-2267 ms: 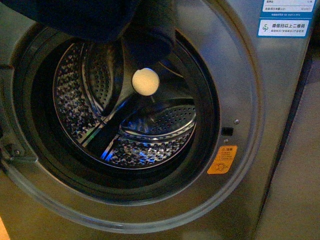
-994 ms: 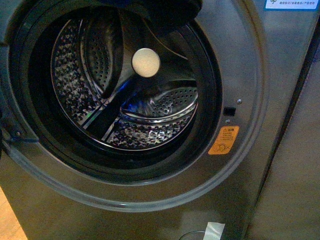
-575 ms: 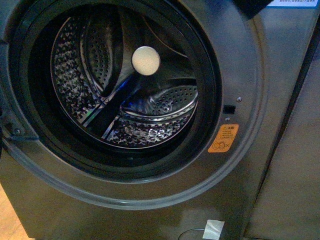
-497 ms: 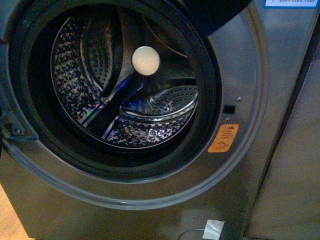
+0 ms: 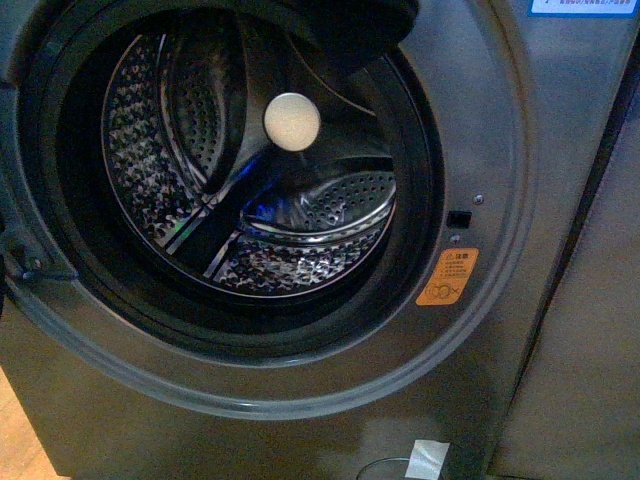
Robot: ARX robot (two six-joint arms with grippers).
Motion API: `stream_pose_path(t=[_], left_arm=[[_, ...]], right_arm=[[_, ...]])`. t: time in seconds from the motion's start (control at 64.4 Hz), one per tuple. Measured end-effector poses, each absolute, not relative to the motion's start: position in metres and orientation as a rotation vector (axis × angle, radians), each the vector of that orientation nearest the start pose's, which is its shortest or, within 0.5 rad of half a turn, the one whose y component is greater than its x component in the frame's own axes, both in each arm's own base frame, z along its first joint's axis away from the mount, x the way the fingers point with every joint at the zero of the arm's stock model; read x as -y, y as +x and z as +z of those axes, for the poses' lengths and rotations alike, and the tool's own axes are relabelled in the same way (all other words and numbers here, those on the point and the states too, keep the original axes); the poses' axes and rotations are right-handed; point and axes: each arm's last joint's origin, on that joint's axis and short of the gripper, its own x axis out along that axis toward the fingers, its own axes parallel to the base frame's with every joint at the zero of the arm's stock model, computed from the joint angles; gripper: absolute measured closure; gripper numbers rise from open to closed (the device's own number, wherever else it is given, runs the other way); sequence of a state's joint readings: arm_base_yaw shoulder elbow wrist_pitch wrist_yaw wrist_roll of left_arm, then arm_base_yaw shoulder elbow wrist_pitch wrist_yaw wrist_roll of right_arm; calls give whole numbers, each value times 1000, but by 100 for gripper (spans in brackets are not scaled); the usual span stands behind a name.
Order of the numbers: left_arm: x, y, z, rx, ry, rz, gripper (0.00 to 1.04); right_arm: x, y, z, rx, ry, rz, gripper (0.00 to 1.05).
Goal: Put clothes into washing machine
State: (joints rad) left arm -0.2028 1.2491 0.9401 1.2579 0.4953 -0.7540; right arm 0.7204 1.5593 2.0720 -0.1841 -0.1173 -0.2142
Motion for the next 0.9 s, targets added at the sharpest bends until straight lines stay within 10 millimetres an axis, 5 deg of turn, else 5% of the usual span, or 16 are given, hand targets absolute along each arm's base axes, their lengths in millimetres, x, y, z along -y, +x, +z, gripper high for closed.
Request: stream_pose_path(t=[0.901], left_arm=[[88, 247, 436, 768, -584, -692, 7]], right_arm=[[-194, 217, 572, 414, -97, 780, 91]])
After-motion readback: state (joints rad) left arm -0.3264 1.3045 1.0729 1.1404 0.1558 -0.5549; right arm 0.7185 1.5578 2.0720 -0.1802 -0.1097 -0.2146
